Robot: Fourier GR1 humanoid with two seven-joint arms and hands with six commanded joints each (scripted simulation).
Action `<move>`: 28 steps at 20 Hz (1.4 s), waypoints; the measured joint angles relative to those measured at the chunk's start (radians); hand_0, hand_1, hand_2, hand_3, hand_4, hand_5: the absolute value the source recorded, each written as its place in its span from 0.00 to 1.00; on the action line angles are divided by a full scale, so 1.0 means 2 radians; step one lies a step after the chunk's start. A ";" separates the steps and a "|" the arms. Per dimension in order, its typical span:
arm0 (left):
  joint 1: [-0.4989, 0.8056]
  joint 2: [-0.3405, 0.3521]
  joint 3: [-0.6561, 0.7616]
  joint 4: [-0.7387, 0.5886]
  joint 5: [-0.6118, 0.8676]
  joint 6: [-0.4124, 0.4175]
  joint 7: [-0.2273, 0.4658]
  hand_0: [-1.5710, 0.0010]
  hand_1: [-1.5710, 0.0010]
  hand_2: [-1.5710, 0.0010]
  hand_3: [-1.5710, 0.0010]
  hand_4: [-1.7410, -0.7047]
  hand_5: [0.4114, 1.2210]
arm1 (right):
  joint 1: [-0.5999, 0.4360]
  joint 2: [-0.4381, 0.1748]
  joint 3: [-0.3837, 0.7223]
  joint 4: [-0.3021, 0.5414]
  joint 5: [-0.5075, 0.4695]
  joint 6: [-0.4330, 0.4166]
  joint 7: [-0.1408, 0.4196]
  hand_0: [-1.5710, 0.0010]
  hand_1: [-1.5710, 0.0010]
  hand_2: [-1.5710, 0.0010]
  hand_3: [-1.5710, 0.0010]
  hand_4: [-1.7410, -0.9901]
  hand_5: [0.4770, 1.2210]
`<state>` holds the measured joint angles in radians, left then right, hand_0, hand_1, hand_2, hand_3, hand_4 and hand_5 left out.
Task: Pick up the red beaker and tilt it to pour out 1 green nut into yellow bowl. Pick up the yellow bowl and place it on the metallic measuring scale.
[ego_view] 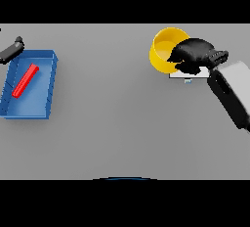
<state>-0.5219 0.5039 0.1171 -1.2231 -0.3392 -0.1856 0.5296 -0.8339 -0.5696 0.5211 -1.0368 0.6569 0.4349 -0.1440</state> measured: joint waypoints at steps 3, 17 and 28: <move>-0.001 -0.006 0.001 -0.003 0.006 -0.002 0.009 1.00 1.00 1.00 1.00 0.90 0.42 | -0.018 0.003 0.002 0.031 0.003 -0.007 -0.015 0.00 0.02 0.00 0.12 0.02 1.00; 0.005 -0.002 0.004 -0.016 0.006 -0.002 0.030 1.00 1.00 1.00 1.00 0.87 0.45 | -0.043 0.021 -0.003 0.209 0.017 -0.069 -0.021 0.11 0.23 0.16 0.01 0.01 1.00; 0.004 -0.004 0.005 -0.016 0.008 -0.001 0.021 1.00 1.00 1.00 1.00 0.86 0.44 | -0.050 0.023 -0.016 0.228 -0.002 -0.037 -0.009 0.63 0.72 0.71 0.58 0.28 0.57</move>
<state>-0.5144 0.4952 0.1270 -1.2549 -0.3226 -0.1867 0.5717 -0.9341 -0.5244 0.4885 -0.5800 0.6520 0.3600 -0.1622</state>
